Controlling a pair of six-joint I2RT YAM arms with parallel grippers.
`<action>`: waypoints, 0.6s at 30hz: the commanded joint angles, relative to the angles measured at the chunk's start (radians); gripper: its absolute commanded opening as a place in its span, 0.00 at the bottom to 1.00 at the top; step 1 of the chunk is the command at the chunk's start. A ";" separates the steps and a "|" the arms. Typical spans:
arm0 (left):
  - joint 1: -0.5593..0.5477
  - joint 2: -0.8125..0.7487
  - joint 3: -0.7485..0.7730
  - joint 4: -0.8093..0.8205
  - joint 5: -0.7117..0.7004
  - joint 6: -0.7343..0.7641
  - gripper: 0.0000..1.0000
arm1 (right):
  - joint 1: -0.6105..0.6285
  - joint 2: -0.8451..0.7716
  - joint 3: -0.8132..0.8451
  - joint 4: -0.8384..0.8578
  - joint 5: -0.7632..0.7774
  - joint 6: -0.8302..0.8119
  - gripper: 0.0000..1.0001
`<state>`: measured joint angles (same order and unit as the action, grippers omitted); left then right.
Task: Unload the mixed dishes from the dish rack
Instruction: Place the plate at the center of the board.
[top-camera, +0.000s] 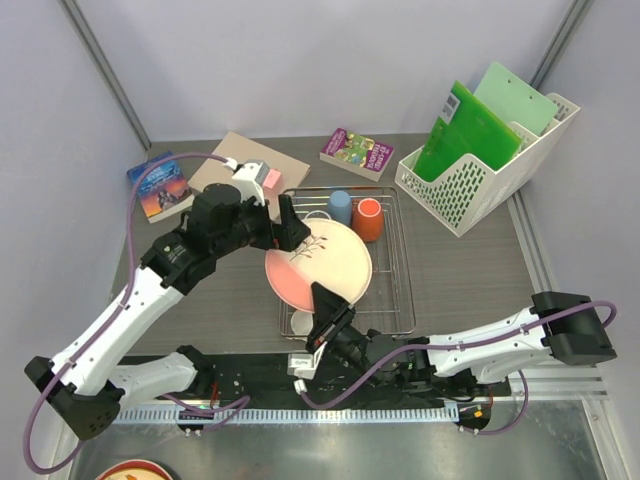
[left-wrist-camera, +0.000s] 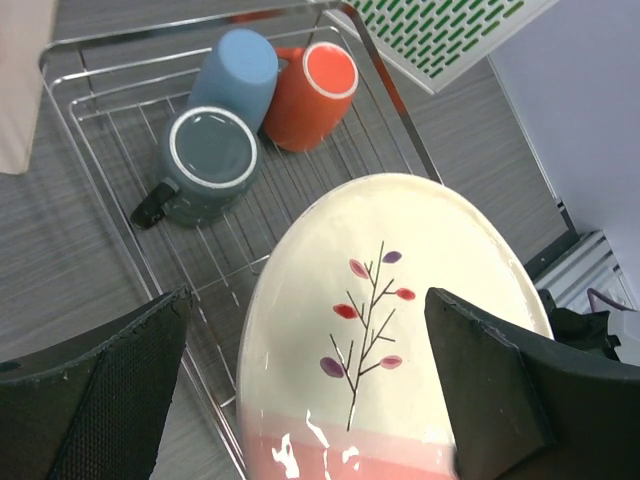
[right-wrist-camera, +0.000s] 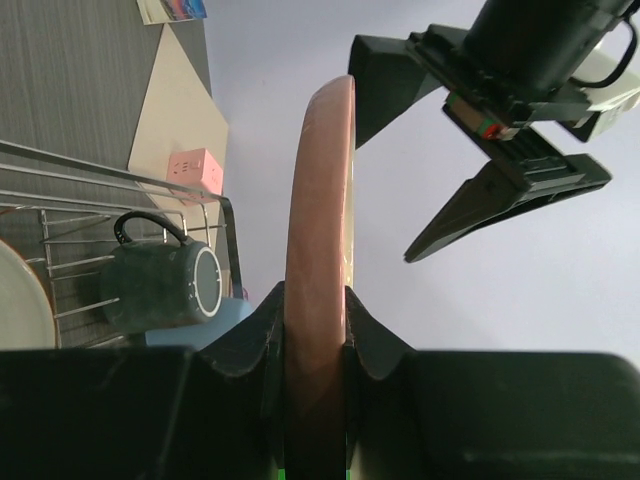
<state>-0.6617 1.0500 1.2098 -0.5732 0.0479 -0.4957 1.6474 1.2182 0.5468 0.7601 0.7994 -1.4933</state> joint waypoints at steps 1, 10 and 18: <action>-0.001 -0.001 -0.029 0.049 0.079 -0.024 0.96 | 0.003 -0.011 0.087 0.202 -0.029 -0.120 0.01; -0.001 -0.025 -0.081 0.085 0.173 -0.035 0.74 | 0.003 -0.011 0.099 0.254 -0.040 -0.156 0.01; 0.007 -0.025 -0.078 0.102 0.260 -0.035 0.19 | 0.003 -0.023 0.078 0.255 -0.031 -0.157 0.01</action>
<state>-0.6327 1.0359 1.1278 -0.4866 0.1692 -0.5766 1.6516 1.2354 0.5682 0.8387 0.8215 -1.5681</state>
